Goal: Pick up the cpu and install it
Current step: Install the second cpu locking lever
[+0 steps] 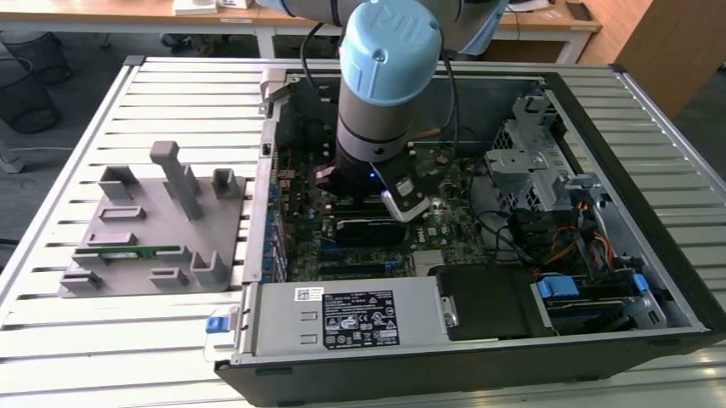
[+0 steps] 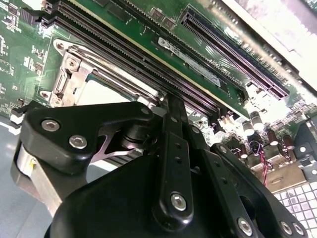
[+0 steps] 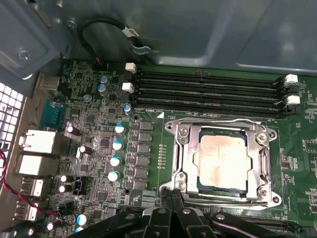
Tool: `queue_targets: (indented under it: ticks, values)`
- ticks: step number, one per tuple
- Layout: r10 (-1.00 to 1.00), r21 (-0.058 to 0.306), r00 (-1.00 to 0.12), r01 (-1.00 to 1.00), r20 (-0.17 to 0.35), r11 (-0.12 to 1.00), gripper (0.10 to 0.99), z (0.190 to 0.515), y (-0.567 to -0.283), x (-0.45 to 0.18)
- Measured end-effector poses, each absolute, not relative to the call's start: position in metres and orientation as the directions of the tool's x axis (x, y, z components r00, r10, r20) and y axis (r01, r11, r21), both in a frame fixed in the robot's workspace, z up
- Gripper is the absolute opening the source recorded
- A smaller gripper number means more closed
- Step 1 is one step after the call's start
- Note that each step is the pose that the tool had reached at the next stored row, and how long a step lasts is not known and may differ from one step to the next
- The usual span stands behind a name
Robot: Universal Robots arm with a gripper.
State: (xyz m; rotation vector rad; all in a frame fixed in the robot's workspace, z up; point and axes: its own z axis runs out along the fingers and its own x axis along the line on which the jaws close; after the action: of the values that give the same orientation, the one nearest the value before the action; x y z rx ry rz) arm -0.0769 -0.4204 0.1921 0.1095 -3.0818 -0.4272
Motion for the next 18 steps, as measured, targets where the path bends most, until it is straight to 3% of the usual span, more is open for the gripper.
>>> queue_targets:
  ticks: [18]
  values:
    - [-0.074, 0.287, -0.997, -0.066, 0.017, 0.956, 0.106, 0.1894, -0.4172, -0.0799]
